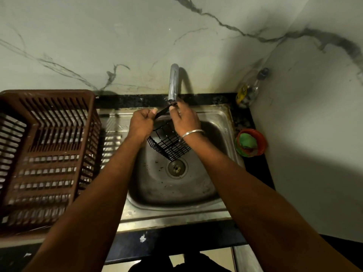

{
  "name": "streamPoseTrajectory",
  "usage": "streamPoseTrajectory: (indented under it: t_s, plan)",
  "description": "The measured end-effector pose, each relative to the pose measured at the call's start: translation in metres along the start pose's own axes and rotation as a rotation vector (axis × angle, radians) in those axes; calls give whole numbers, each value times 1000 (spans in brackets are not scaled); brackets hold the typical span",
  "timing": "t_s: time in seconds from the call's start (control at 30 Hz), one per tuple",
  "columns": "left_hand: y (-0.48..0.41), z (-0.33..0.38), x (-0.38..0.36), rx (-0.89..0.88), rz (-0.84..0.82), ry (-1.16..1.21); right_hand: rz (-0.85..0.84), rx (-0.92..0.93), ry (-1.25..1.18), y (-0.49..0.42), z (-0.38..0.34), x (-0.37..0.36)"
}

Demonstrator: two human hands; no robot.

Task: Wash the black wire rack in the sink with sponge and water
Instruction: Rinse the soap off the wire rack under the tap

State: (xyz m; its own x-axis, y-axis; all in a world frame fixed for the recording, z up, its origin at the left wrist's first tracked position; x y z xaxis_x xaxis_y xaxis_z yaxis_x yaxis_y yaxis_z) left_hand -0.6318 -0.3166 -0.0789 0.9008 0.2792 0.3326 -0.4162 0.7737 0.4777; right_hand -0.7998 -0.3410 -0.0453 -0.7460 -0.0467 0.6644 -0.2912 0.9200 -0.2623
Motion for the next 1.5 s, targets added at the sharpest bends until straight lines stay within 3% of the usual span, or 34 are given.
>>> streamPoseTrajectory:
  t_s: [0.13, 0.3, 0.53, 0.7, 0.83, 0.97, 1.2, 1.3, 1.37, 1.5]
  plan:
    - [10, 8, -4, -40, 5, -35, 152, -112, -195, 1, 2, 6]
    - [13, 0, 1, -18, 0, -56, -57, -181, -451, -10, 15, 12]
    - [30, 24, -3, -211, -32, -300, -69, -112, -443, -20, 9, 13]
    - [38, 35, -15, -312, -103, -281, -62, -158, -372, -25, 6, 0]
    - [31, 18, -17, -160, -137, -135, -45, -201, -381, -16, 21, -1]
    - [30, 20, -19, -117, -148, -53, -132, -66, -281, -13, 10, -1]
    - [14, 35, -28, 14, -181, -188, -371, -95, -243, -7, 25, 6]
    - [17, 51, -31, 120, -188, -180, -258, -123, -317, -6, 29, 11]
    - [17, 59, -32, 260, -192, -122, -159, -130, -179, -9, 30, 15]
    - [15, 59, -31, 460, -376, -77, -34, -163, -65, -15, 22, 16]
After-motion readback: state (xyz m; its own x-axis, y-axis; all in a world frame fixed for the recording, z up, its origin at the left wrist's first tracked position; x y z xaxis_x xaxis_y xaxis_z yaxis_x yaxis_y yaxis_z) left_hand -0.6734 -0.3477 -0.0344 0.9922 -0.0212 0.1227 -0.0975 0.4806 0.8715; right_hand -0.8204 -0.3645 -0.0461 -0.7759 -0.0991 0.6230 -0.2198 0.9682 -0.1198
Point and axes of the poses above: each hand's wrist, its own y-axis away from the middle knuckle, its own x-axis out of the back of the hand, z = x × y, the point moved 2 cm from there along -y, towards the middle knuckle, and after that the axes turned 15 degrees about x, right-handed, at the moved point
